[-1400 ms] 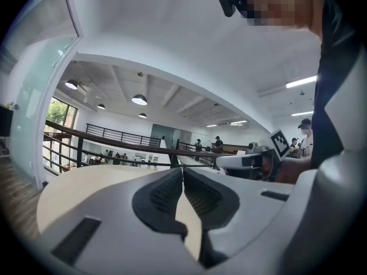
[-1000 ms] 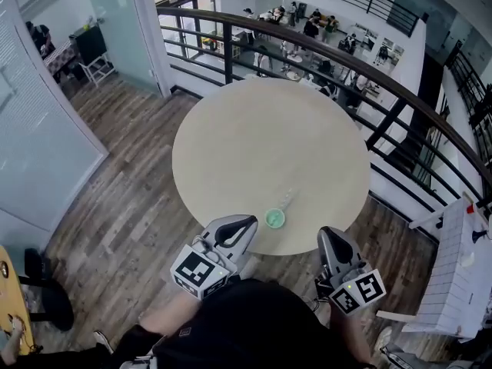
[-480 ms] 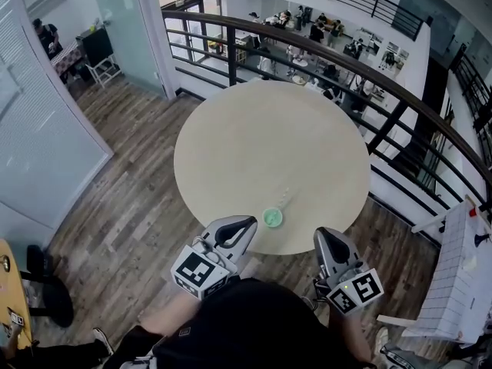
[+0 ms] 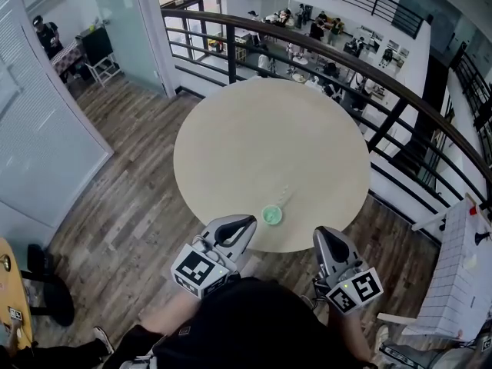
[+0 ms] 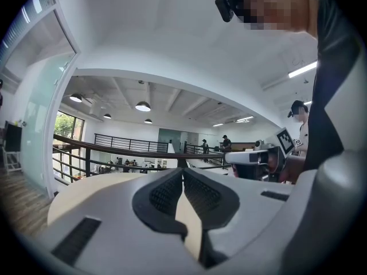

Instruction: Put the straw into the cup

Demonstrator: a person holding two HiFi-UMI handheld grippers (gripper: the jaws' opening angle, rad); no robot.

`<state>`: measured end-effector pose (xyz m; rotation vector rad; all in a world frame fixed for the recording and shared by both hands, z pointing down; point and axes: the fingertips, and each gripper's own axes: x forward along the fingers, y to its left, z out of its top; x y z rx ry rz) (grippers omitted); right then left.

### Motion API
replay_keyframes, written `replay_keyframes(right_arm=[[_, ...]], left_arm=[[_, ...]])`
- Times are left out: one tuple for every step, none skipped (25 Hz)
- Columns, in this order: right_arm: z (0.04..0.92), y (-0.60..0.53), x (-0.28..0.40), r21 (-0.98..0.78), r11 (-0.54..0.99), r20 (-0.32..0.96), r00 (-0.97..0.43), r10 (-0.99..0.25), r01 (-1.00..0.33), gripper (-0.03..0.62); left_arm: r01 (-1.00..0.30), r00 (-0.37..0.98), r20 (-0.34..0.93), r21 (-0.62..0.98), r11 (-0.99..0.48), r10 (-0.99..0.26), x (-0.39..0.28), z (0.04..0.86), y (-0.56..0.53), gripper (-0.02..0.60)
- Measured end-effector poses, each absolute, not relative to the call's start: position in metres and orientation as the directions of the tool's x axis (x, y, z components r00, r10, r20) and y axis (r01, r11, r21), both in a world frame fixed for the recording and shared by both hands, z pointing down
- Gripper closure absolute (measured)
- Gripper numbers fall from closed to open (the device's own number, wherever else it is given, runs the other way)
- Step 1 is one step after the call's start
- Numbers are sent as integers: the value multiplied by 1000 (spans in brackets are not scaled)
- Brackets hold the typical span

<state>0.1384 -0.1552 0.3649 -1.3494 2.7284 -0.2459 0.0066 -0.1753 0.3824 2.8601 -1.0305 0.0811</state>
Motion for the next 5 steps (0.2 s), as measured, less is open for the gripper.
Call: replay_keyframes(right_arm=[[364,-155,138,-181,598,-7,-607,-795,-781,572],[364,-156,137,-181,598,-6,-607,-795,-781,572],[364,-156,137,-181,597,-6,-606,-795,-781,572],[364,-156,136,-181,597,-5,-606,-796,-782,572],[364,-157,136,-182,596,-5,-605,-796,-782,572]], left_arm=[[-638,770,84,77,-766,-633,6,382,-176,566],[-638,770,84,78,-766,-633,5,382,-176,566],[-638,770,84,79,-766,-632,5,382,-176,566],[-637,771,85,79,-767,-632,5,382,-177,566],[-637,771,86,80,-767,-631,5,382,-177,566]])
